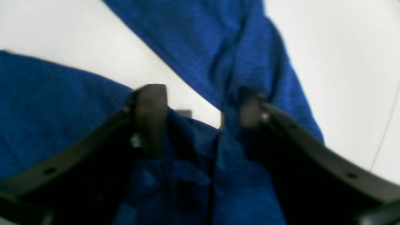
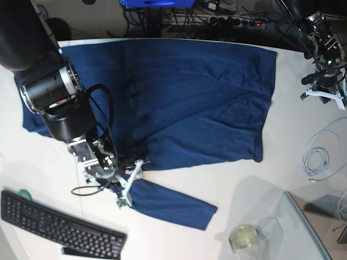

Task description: Layout the t-shirt on the table in an organized manner, then fold the t-shirt properly

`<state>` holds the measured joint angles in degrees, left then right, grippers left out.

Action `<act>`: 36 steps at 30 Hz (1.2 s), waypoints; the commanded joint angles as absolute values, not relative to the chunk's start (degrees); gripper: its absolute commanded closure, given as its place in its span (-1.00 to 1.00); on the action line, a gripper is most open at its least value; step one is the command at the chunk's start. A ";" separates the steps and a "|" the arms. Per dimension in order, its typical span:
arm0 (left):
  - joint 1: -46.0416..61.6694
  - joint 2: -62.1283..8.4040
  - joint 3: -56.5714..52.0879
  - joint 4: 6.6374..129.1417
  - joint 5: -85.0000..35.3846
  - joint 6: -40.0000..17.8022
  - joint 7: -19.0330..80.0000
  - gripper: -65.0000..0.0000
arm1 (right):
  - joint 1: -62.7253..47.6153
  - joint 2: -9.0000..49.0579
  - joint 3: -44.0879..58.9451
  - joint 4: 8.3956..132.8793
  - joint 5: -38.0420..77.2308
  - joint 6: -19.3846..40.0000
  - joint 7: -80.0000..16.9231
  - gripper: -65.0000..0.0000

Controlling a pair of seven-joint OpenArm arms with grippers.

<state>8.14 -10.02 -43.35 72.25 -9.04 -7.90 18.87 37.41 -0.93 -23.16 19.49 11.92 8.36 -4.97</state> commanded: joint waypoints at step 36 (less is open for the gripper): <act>8.40 -11.12 -43.91 73.10 -8.84 -7.87 17.63 1.00 | 32.92 1.80 -20.09 38.20 12.18 8.04 -12.35 1.00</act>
<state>8.62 -10.00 -43.70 72.23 -8.80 -7.92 18.94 31.09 1.56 -20.40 37.17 11.97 8.32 -13.72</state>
